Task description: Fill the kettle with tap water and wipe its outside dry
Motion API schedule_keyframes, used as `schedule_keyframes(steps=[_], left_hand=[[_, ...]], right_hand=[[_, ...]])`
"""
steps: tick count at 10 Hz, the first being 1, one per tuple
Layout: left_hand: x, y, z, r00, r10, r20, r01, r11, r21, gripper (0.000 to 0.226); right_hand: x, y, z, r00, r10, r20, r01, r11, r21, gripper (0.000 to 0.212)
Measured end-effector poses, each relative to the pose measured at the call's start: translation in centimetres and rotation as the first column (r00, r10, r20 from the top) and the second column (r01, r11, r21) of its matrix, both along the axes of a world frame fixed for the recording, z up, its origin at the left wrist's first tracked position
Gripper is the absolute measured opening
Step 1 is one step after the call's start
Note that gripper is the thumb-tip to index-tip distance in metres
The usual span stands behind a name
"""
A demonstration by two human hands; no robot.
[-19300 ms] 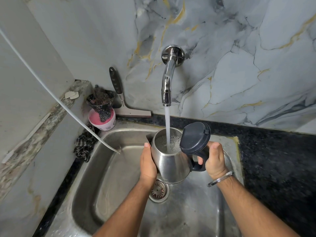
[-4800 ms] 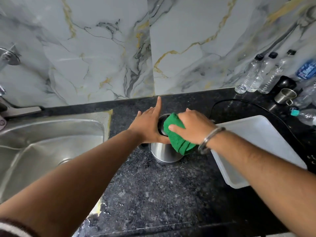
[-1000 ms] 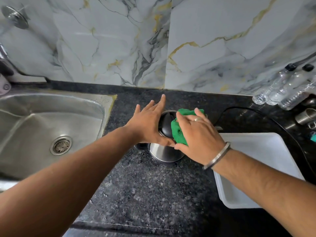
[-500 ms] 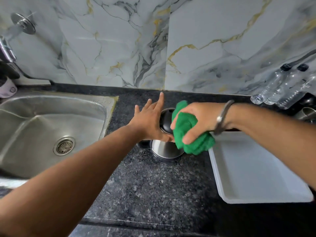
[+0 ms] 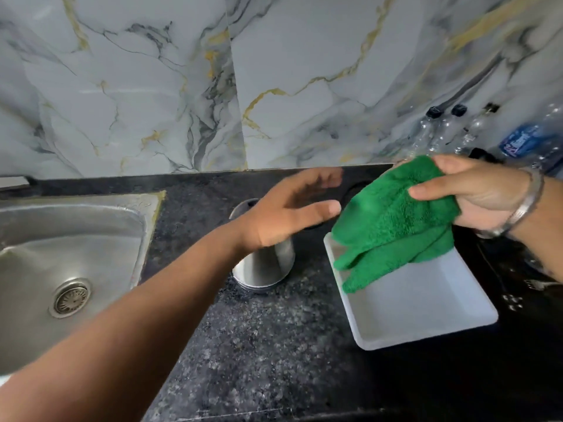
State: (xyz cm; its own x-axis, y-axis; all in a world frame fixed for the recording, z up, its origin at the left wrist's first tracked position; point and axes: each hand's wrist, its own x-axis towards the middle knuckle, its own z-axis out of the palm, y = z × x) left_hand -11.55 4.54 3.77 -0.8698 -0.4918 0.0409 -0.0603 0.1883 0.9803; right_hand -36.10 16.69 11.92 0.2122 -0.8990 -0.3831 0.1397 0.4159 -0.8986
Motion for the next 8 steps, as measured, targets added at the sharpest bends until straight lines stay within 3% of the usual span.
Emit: schedule_keyframes(steps=[1, 2, 3, 4, 5, 6, 7, 8], left_hand=[[-4.1, 1.6, -1.2, 0.988, -0.153, 0.033, 0.149, 0.983, 0.103, 0.067], [-6.9, 3.3, -4.5, 0.987, -0.156, 0.043, 0.130, 0.922, 0.364, 0.021], [-8.4, 5.0, -7.9, 0.993, -0.013, 0.115, -0.054, 0.828, 0.559, 0.028], [-9.8, 6.2, -9.5, 0.962, 0.058, 0.268, -0.193, 0.837, 0.512, 0.022], [-11.9, 6.8, -11.8, 0.882, 0.143, 0.448, -0.349, 0.839, 0.418, 0.027], [-13.3, 7.0, -12.8, 0.833, 0.169, 0.528, -0.396, 0.847, 0.354, 0.026], [-13.9, 7.2, -12.4, 0.729, 0.216, 0.649, -0.132, 0.975, -0.177, 0.050], [-12.1, 7.2, -10.2, 0.767, 0.268, 0.583, 0.116, 0.835, -0.537, 0.064]], right_hand=[[-2.0, 1.1, 0.1, 0.998, 0.025, 0.054, -0.024, 1.000, -0.014, 0.056], [-6.0, 3.2, -1.0, 0.999, -0.033, 0.035, 0.032, 0.999, 0.029, 0.056], [-10.2, 5.8, -5.8, 0.973, -0.119, -0.197, 0.162, 0.962, 0.220, 0.065], [-11.3, 7.3, -9.5, 0.933, -0.200, -0.300, 0.296, 0.901, 0.318, 0.042], [-11.3, 7.8, -13.0, 0.882, -0.309, -0.355, 0.436, 0.820, 0.370, 0.027], [-10.9, 7.8, -15.4, 0.808, -0.369, -0.460, 0.551, 0.749, 0.368, 0.031], [-11.3, 7.5, -18.3, 0.406, -0.009, -0.914, 0.534, 0.814, 0.229, 0.057], [-11.4, 6.8, -17.2, 0.190, -0.065, -0.980, 0.372, 0.928, 0.010, 0.041]])
